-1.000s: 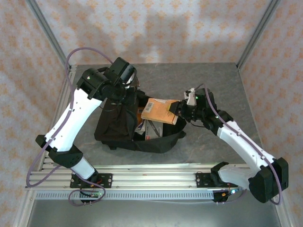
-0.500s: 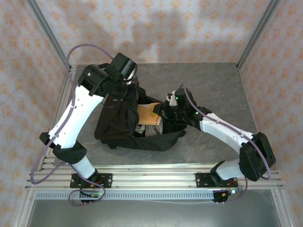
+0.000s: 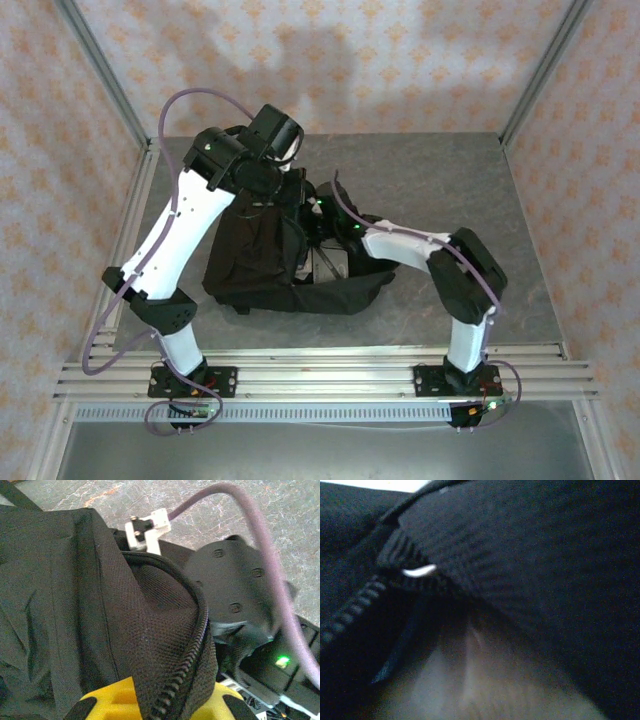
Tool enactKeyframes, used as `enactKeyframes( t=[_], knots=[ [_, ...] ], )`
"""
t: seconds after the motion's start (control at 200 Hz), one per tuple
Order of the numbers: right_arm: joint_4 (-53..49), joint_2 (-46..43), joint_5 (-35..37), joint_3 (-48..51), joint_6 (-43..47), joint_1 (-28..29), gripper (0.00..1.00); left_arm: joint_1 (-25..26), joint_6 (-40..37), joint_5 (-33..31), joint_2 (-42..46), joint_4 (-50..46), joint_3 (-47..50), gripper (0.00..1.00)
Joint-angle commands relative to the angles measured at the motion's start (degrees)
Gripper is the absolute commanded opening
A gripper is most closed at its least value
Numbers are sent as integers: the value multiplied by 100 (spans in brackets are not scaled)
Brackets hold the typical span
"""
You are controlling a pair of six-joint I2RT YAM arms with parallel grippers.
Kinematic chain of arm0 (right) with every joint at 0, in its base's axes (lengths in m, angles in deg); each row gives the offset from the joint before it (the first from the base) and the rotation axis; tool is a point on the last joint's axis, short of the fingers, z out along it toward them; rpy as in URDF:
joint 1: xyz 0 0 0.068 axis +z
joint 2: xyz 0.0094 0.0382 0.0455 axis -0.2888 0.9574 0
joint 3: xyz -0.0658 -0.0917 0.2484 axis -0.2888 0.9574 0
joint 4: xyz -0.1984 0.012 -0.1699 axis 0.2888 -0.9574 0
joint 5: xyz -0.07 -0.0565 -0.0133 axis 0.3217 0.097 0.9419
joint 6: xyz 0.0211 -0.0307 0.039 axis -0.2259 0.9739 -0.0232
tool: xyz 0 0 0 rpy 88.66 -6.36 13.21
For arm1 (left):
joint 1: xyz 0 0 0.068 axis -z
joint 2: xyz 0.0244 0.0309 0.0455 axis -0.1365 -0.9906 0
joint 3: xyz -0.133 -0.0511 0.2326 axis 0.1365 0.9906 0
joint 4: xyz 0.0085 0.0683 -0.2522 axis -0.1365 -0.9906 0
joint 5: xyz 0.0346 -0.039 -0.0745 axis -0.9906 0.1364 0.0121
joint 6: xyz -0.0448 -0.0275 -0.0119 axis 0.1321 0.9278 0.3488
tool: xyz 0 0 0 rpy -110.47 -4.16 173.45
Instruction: Pack the student bag
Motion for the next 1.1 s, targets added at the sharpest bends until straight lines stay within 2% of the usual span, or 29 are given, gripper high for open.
enactKeyframes(
  t=[0.0,0.085,0.22,0.325,0.465,0.636,0.731,0.796,0.856,0.931,0.971,1.006,1.091],
  knots=[
    [-303,-92,463,-377,285,180,65,-69,-20,-86,192,558,-279,0],
    [-662,-463,718,-194,677,120,79,-112,-15,-140,241,584,-121,0],
    [-1190,-1133,720,26,1329,-44,86,-236,1,-179,402,700,199,0],
    [-1327,-1672,646,356,1505,-220,86,-362,4,-189,509,770,401,0],
    [-2042,-2413,884,657,1875,-411,85,-415,19,-126,644,1034,809,0],
    [-3333,-3532,2034,918,2367,-634,81,-396,552,502,587,1586,1468,0],
    [-4083,-4154,2936,961,2525,-844,79,-206,759,746,538,2095,1861,0],
    [-4418,-4485,3255,1014,2521,-1134,77,-32,772,866,377,2222,1844,0],
    [-4608,-4726,3353,1053,2508,-1447,76,107,758,881,185,2229,1705,8],
    [-4937,-4840,3737,884,2701,-1524,77,175,712,759,10,2157,1457,30],
    [-5049,-4840,3866,798,2780,-1525,79,169,686,477,-25,2050,1320,44],
    [-5067,-4859,3926,765,2820,-1525,80,152,651,142,-22,1977,1209,53],
    [-5056,-4865,3986,693,2880,-1525,81,31,563,-567,30,1907,1032,63]
  ],
)
